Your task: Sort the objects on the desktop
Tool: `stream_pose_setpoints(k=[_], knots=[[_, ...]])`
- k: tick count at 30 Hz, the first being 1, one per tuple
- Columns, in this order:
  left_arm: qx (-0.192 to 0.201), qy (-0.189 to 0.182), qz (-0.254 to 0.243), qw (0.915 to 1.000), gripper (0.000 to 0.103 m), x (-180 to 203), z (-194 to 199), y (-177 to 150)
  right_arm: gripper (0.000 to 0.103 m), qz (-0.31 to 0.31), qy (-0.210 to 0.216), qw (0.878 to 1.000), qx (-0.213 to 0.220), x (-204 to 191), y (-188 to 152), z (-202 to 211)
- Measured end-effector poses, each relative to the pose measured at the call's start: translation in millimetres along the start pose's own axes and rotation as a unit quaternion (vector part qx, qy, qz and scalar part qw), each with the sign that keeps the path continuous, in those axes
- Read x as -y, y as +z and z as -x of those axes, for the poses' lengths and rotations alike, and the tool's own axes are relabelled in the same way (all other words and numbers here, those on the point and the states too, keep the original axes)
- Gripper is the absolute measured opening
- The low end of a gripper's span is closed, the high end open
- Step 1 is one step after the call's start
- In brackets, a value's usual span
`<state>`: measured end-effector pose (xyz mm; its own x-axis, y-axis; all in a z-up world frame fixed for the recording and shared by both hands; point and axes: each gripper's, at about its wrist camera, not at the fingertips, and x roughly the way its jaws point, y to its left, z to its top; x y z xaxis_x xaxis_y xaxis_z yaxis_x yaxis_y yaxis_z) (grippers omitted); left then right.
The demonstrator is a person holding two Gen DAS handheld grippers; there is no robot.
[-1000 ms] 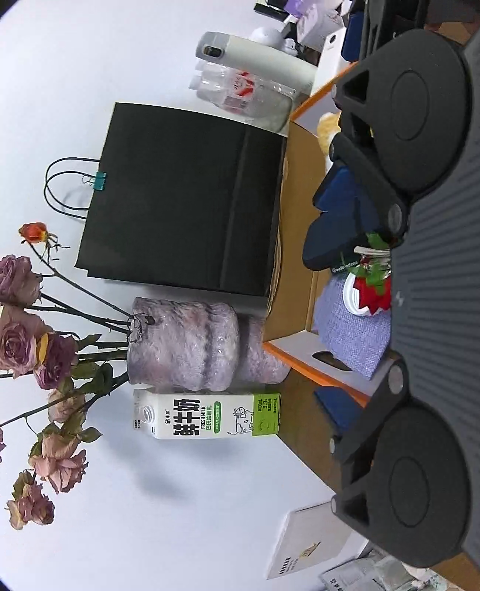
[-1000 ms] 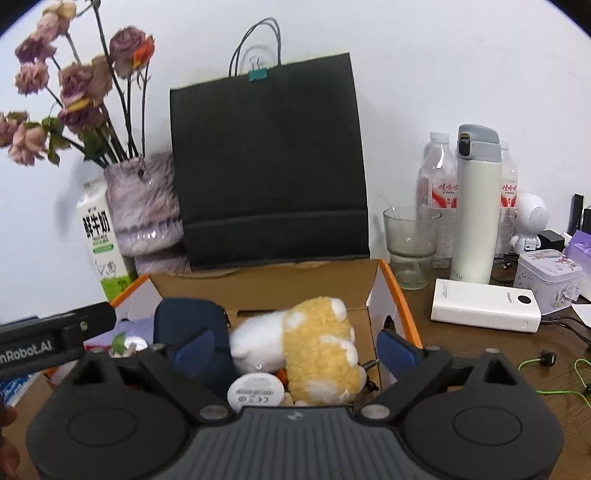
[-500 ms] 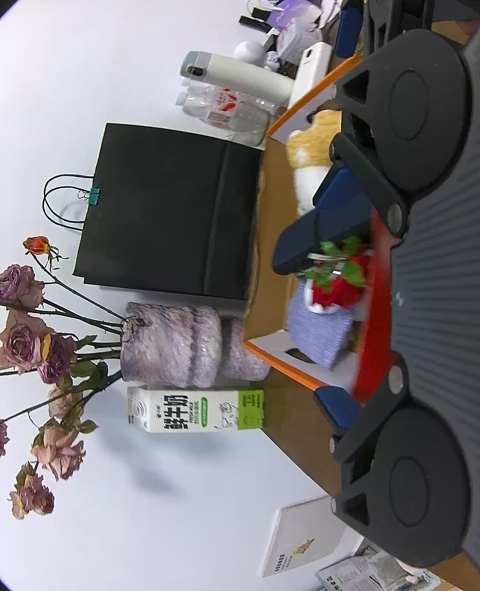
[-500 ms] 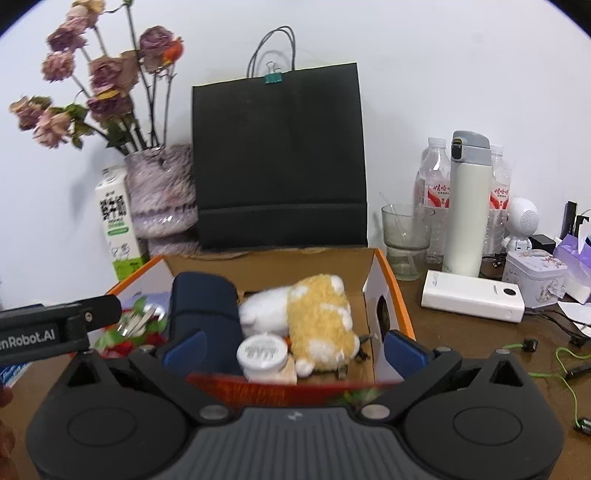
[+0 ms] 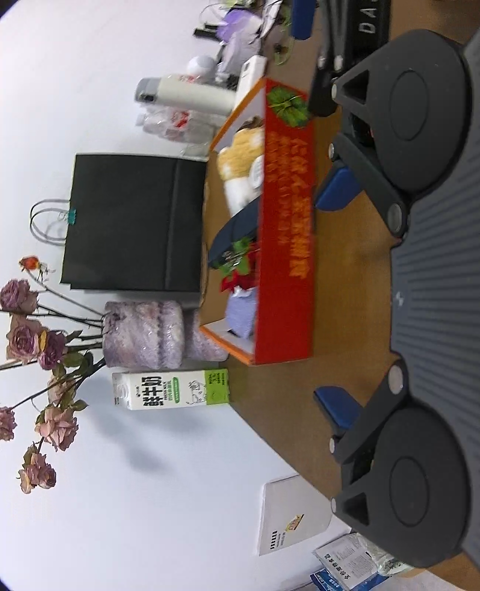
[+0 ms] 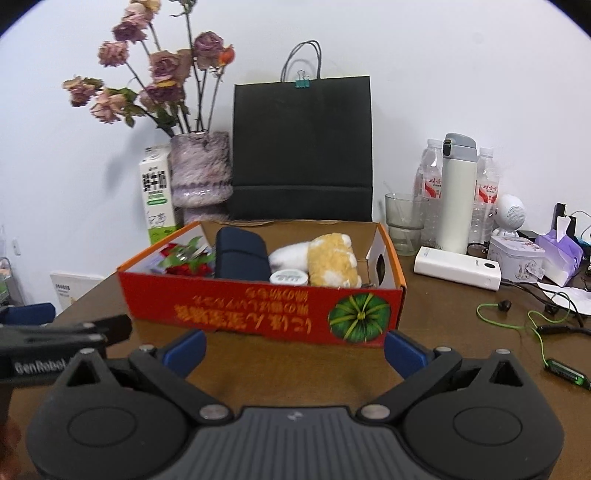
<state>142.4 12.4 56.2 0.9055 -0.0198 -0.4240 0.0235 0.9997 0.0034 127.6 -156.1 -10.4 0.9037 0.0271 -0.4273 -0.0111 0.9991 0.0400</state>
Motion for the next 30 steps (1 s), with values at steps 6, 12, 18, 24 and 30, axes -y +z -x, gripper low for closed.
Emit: stream_pose_setpoints(k=[6,12,18,24,30], knots=[[0.009,0.001,-0.005,0.9999,0.103,0.6,14.5,-11.4,0.103,-0.002,-0.001,1.000,-0.005,1.5,-8.8,7.7],[0.007,0.004,-0.009,0.9999,0.103,1.7,13.1,-11.3,0.103,-0.004,-0.003,1.000,-0.008,1.7,-10.7,6.9],[-0.001,0.014,-0.016,0.9998,0.103,5.0,11.0,-12.3,0.103,-0.003,-0.003,1.000,-0.009,0.4,-11.8,5.5],[-0.004,0.018,-0.017,0.9997,0.103,5.2,11.0,-12.0,0.103,-0.005,-0.003,1.000,-0.013,0.7,-12.1,4.5],[0.002,0.034,-0.031,0.9989,0.103,8.7,12.4,-12.3,0.103,-0.005,-0.005,1.000,-0.015,-0.3,-13.3,3.7]])
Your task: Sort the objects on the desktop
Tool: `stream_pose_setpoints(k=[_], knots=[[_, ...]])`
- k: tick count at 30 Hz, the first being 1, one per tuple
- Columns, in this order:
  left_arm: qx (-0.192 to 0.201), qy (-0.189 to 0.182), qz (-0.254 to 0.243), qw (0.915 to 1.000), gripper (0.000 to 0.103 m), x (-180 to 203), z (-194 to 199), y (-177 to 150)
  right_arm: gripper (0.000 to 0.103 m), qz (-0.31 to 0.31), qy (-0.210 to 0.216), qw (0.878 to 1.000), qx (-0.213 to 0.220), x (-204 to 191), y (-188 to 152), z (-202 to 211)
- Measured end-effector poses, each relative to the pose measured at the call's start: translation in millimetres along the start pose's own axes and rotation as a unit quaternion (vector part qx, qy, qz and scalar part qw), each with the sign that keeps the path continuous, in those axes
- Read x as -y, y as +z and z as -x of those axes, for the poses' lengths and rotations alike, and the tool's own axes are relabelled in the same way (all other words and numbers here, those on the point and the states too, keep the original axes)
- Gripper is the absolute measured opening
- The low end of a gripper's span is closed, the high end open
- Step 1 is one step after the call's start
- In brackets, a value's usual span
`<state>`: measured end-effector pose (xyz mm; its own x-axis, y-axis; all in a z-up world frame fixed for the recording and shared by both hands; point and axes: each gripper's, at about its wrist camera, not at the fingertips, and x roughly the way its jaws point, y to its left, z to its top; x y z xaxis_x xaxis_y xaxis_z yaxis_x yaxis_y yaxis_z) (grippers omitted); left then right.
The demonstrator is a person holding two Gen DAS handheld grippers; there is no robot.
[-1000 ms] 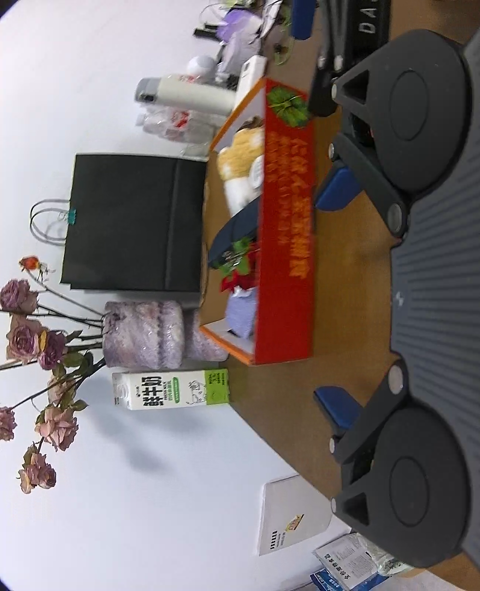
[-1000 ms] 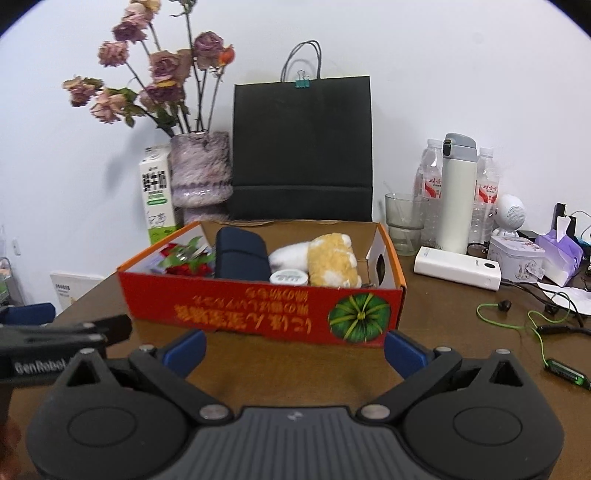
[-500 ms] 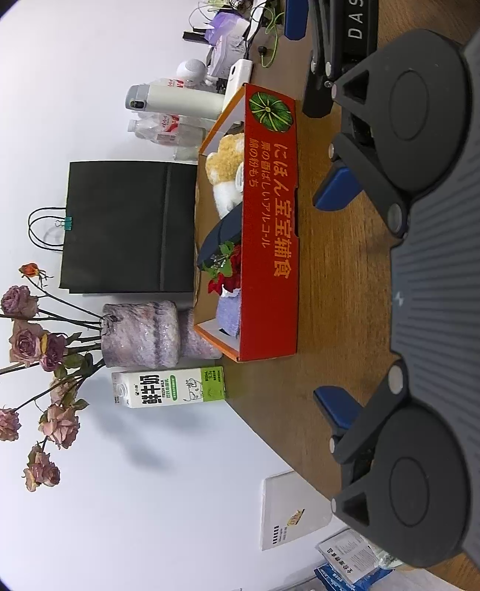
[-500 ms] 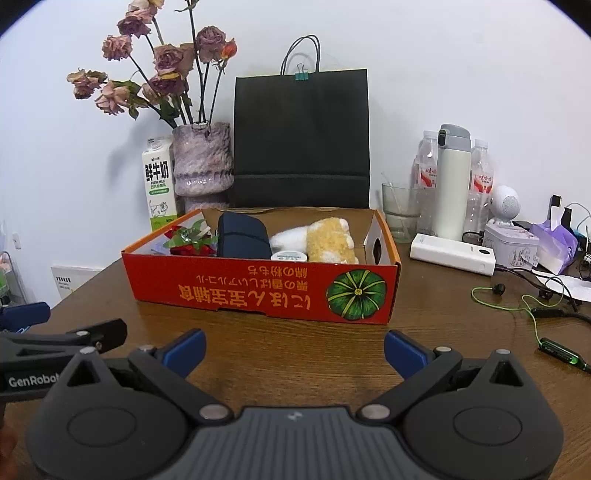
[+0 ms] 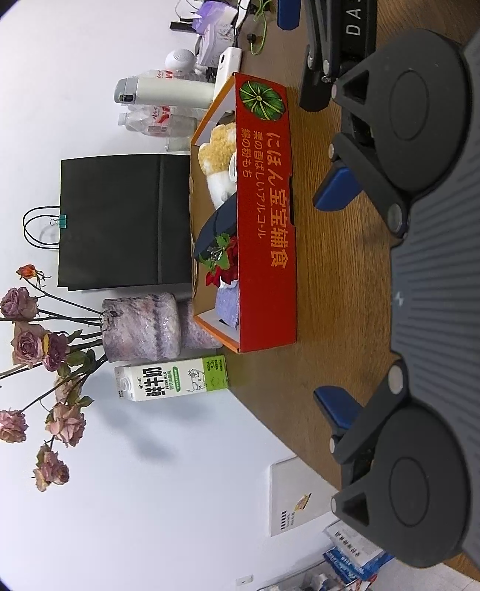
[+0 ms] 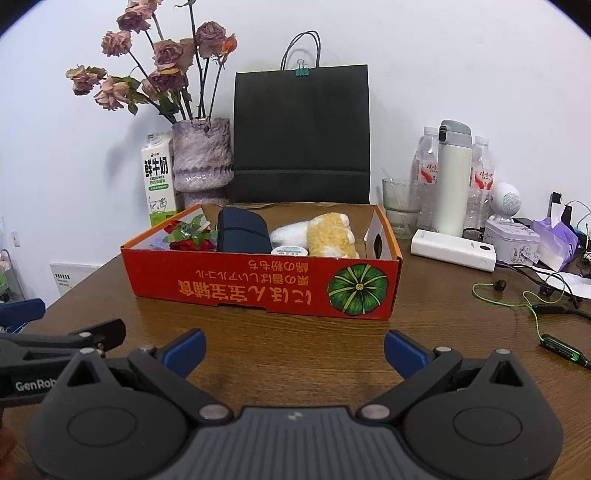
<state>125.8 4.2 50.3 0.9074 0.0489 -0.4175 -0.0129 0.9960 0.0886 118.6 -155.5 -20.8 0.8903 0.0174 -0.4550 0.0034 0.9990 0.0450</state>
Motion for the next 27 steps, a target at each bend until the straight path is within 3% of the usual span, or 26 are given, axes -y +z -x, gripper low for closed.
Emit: stream_pose_setpoints(k=[27], knots=[[-0.006,-0.001,-0.002,1.0000,0.103,0.6,-2.6,-1.7,0.103,0.001,-0.005,1.000,-0.004,2.1,-1.6,-1.2]])
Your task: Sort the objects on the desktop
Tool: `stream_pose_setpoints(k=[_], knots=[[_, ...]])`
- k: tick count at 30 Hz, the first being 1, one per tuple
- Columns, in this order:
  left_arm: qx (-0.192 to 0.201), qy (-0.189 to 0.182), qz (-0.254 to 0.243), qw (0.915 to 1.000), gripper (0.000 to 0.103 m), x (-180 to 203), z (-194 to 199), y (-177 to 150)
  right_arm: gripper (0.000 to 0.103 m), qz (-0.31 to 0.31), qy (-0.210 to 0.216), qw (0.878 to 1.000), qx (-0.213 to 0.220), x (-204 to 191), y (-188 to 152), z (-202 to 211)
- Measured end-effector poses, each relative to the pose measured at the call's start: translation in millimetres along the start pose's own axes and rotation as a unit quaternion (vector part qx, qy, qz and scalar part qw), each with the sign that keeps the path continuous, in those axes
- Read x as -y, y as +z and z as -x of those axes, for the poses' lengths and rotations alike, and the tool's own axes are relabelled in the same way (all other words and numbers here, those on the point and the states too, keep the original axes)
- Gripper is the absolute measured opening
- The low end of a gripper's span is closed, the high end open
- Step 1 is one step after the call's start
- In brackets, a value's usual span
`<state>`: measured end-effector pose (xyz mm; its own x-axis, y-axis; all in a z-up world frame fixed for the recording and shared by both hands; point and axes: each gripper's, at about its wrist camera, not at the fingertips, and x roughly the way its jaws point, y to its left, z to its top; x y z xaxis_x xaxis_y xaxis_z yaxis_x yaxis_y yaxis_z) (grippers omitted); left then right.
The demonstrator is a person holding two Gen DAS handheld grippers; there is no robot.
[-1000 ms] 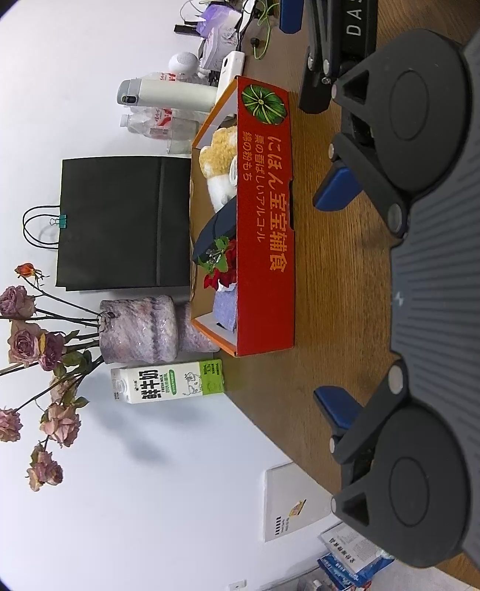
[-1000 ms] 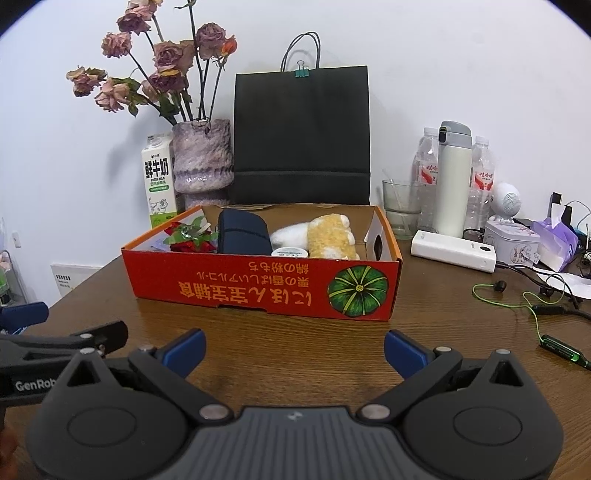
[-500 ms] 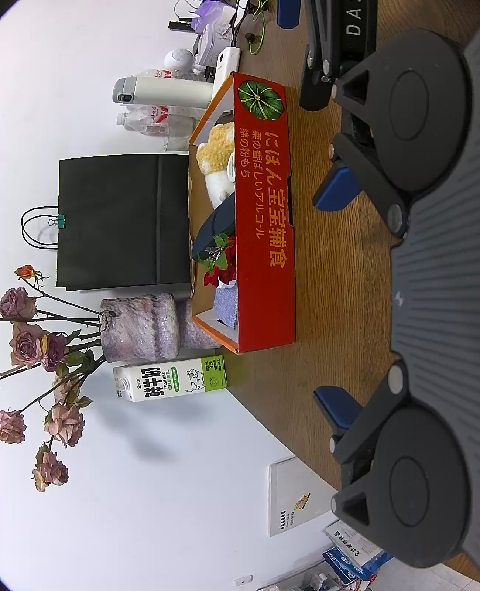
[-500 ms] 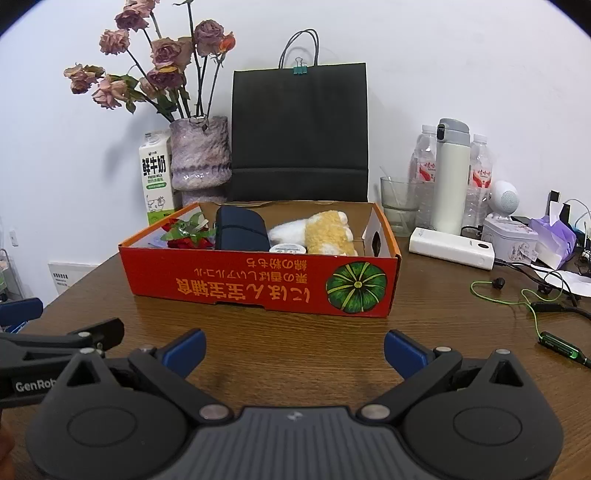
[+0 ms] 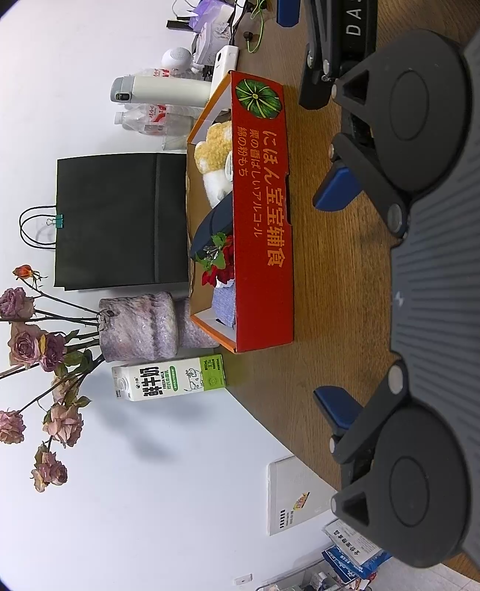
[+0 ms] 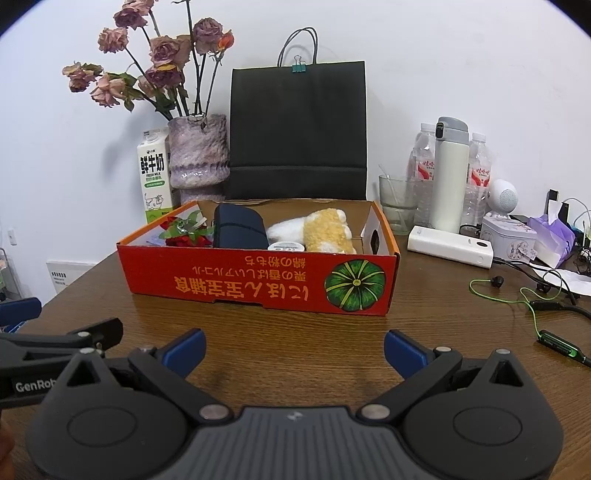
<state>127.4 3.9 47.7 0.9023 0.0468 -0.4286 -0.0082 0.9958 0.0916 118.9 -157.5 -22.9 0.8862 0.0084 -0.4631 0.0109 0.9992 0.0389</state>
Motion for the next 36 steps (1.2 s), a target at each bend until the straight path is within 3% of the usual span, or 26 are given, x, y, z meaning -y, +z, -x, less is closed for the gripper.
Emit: stream_pose_setpoints(k=[36], knots=[[-0.008,-0.002,0.003,1.0000,0.103,-0.3,-2.5,-1.0,0.103,0.001,-0.003,1.000,-0.004,0.6,-0.8,-1.5]])
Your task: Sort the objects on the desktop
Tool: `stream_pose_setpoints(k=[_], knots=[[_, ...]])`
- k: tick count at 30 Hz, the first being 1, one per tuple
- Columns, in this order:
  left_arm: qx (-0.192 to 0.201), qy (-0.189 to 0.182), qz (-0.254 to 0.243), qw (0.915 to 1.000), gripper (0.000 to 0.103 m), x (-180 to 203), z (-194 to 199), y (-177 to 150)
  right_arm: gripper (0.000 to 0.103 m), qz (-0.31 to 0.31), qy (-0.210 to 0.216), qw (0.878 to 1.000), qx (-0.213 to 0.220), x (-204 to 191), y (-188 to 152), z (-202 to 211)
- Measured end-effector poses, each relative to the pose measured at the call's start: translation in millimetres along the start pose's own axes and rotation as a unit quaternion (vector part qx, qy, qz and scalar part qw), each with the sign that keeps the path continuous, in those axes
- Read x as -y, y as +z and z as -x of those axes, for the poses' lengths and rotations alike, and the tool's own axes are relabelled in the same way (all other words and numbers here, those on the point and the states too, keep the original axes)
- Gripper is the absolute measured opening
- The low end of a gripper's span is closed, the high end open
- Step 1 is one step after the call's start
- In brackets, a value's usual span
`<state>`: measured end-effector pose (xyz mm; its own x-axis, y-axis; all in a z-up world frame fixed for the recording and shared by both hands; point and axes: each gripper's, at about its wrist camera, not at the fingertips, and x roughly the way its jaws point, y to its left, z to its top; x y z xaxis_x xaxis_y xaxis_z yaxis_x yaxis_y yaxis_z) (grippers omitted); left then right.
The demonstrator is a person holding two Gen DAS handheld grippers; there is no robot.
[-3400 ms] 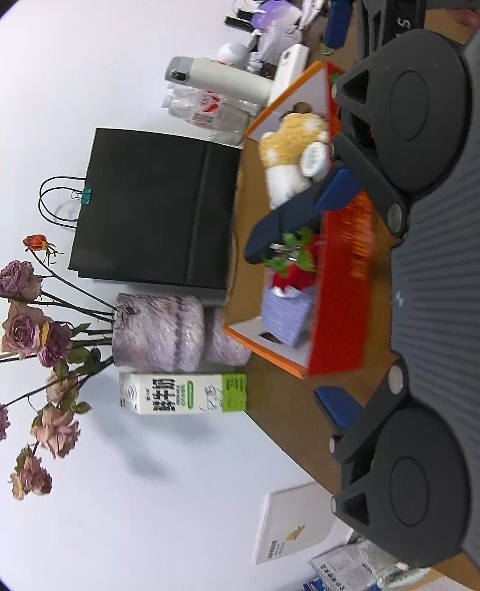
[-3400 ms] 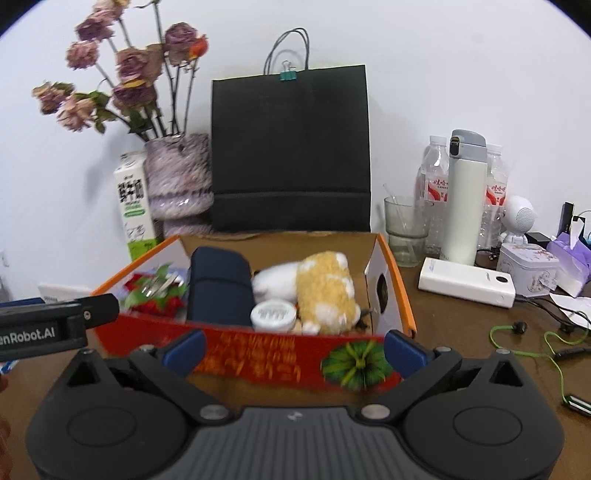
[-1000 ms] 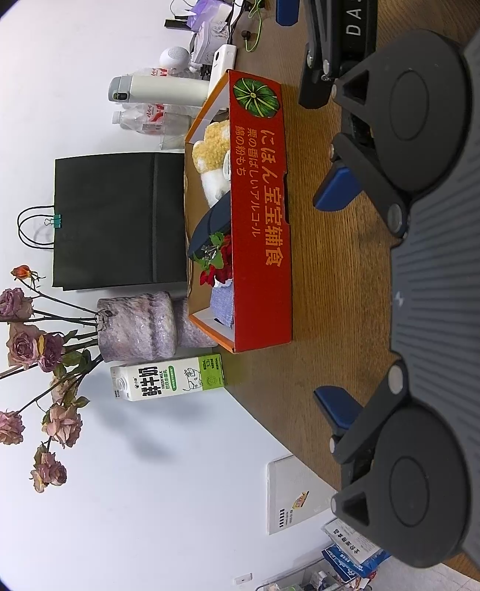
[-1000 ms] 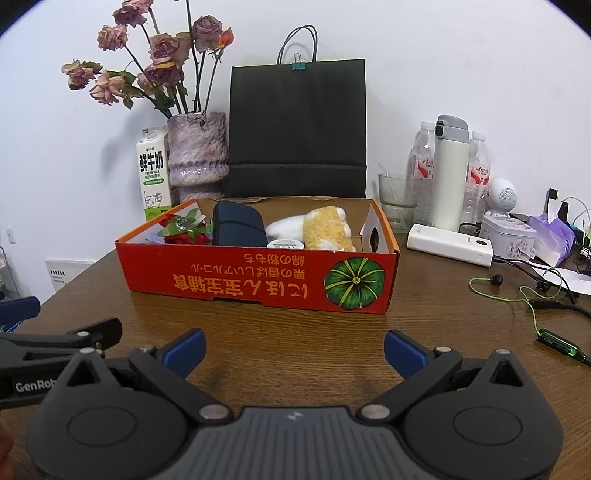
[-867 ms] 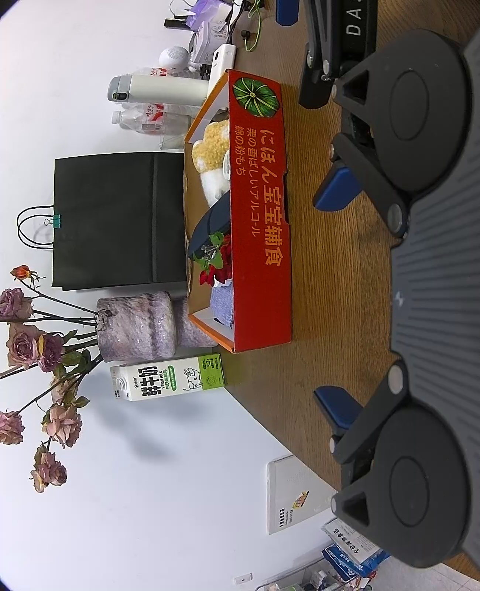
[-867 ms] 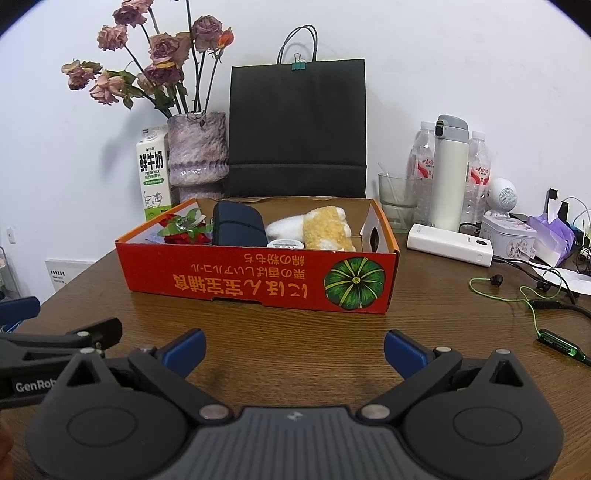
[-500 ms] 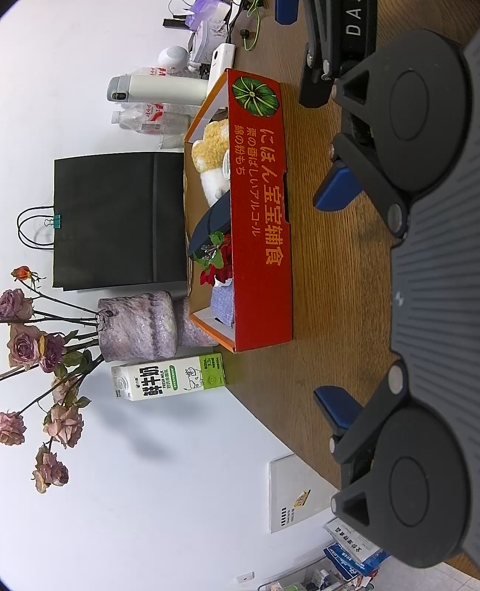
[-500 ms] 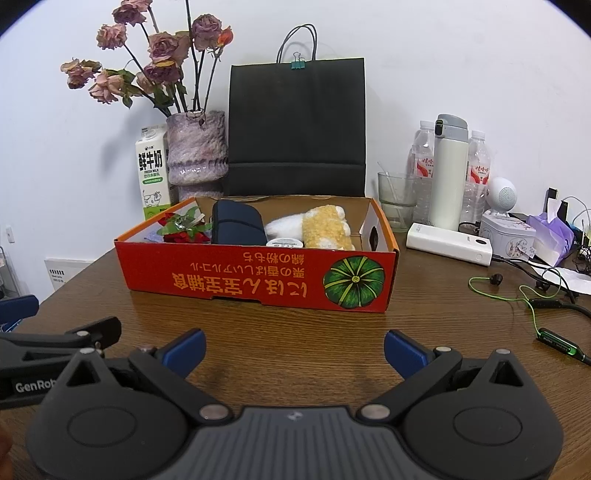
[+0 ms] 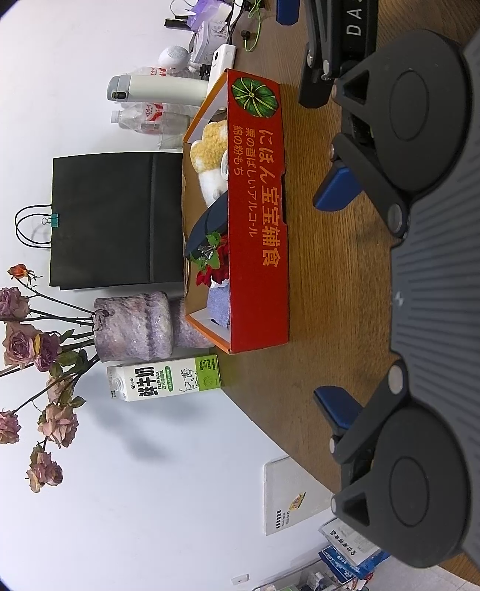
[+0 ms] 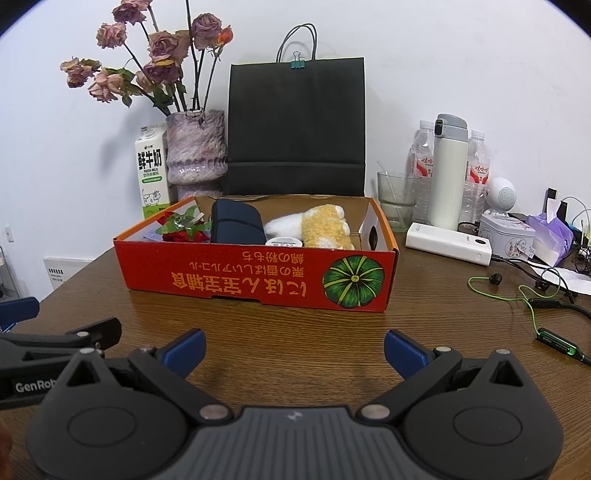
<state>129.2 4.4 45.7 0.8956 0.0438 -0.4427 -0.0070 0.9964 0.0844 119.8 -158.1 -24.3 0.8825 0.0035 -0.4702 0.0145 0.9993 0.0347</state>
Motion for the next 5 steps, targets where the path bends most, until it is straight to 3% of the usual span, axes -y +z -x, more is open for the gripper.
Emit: stream_pose_setpoints(k=[5], knots=[[0.013,0.008,0.003,0.9999,0.103,-0.7,3.0,-0.4,0.103,0.003,0.002,1.000,0.000,-1.1,-1.3,-0.4]])
